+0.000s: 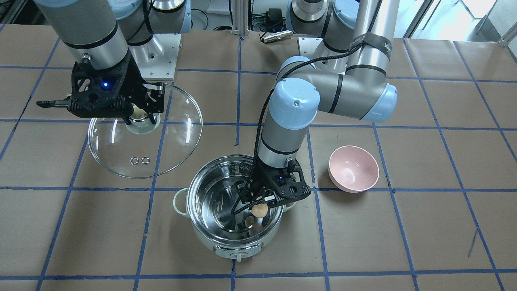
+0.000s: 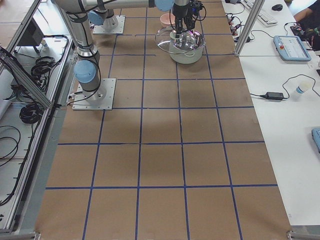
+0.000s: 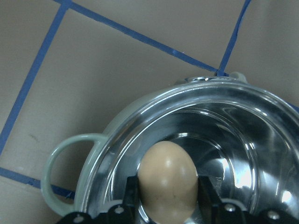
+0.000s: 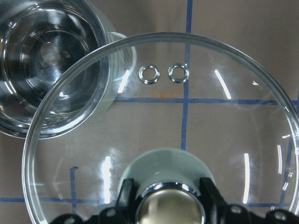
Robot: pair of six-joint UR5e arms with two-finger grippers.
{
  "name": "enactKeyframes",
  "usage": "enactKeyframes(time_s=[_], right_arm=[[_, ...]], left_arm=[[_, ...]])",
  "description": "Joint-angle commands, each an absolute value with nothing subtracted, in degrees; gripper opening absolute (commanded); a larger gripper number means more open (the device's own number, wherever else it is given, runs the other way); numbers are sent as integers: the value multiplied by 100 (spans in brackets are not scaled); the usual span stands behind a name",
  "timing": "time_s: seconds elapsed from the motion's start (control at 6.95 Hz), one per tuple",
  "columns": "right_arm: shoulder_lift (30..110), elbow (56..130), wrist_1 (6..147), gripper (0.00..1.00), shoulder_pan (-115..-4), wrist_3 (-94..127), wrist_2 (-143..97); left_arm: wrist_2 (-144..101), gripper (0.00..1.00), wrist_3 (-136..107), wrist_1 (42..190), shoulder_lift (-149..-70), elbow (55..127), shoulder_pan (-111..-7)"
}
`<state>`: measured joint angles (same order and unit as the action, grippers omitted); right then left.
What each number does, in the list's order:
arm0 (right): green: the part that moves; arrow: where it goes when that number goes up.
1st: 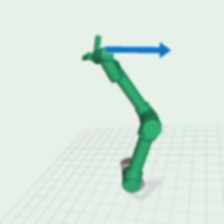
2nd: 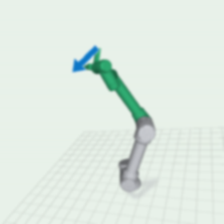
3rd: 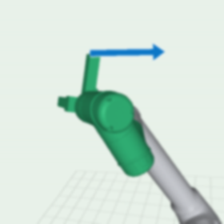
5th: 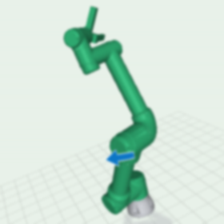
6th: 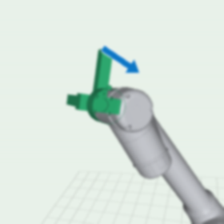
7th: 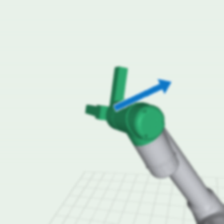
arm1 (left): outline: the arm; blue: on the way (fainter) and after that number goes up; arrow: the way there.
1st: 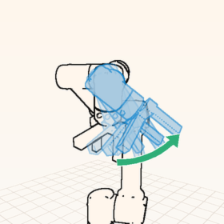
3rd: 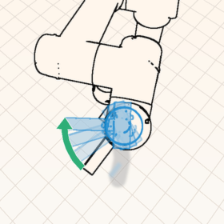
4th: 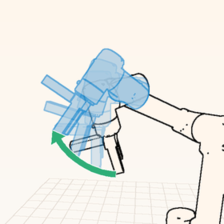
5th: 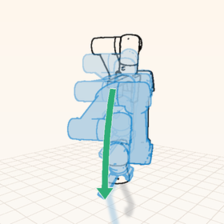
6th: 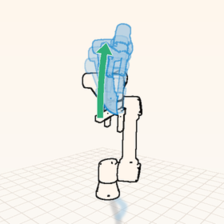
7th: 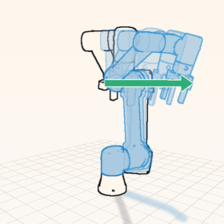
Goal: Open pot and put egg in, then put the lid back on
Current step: 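Lower the egg into the pot and open the left gripper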
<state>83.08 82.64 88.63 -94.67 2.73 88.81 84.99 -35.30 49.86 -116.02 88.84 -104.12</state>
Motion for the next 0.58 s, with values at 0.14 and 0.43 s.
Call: enactKeyframes(time_s=[0.14,0.43], right_arm=[[8314,8314,8886,0,-9474,281,8868],[8280,8315,8912,1,-9475,246,8859]], left_arm=[[8228,27,-3489,4589,-11864,8859,-10424],[8218,29,-3498,4246,-12067,8859,-10502]])
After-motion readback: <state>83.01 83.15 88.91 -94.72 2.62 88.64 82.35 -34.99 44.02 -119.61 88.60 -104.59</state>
